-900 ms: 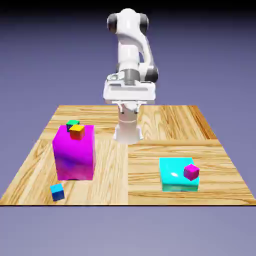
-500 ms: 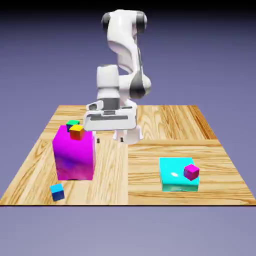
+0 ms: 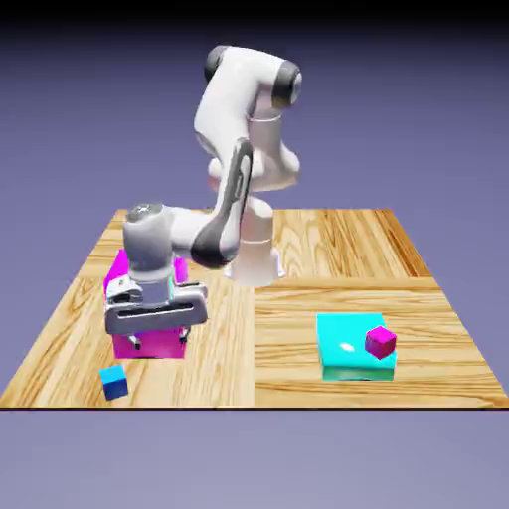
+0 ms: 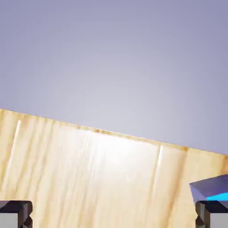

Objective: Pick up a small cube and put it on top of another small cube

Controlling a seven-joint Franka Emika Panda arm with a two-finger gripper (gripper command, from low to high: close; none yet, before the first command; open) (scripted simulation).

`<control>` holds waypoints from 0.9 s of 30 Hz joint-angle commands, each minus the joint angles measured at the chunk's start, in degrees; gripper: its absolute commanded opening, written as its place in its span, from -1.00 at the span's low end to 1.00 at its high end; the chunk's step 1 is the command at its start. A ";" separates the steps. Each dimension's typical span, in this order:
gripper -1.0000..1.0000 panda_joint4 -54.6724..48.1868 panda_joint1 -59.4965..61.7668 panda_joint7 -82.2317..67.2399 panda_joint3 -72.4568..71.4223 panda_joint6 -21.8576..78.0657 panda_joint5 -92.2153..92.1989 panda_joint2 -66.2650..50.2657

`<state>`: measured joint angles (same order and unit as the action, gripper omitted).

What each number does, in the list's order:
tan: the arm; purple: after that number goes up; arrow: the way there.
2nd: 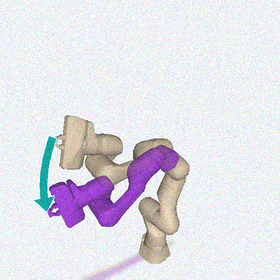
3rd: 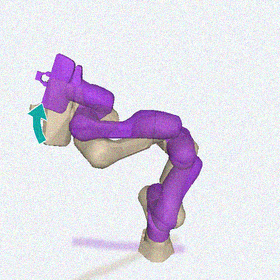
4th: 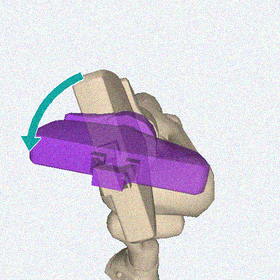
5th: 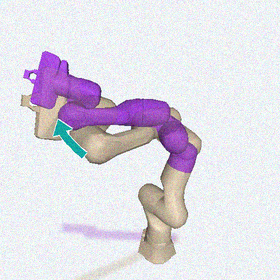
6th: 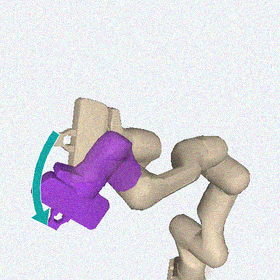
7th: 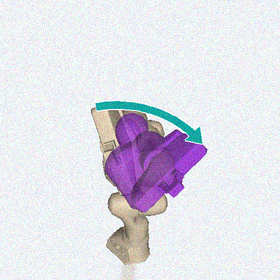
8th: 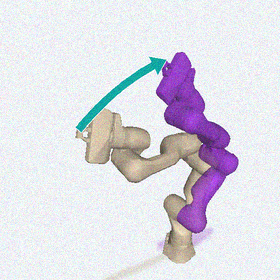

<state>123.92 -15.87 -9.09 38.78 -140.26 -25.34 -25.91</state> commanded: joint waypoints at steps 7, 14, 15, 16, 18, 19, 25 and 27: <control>0.00 -9.20 -3.77 -12.79 9.63 8.38 -6.29 -14.54; 0.00 -15.14 -4.58 -21.54 13.53 11.50 -11.88 -25.64; 0.00 -15.36 -3.04 -22.33 11.46 9.41 -13.56 -27.71; 0.00 -15.56 -1.67 -23.04 9.61 7.55 -15.06 -29.55; -1.00 -15.56 -1.67 -23.04 9.61 7.54 -15.07 -29.55; -1.00 -15.34 -3.20 -22.25 11.68 9.63 -13.38 -27.48; -1.00 -12.57 -2.09 -11.08 11.21 17.22 -4.57 -15.04; -1.00 -11.43 -0.14 -6.38 9.07 18.99 -1.82 -10.89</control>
<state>112.49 -16.01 -15.52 47.86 -121.21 -27.26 -36.80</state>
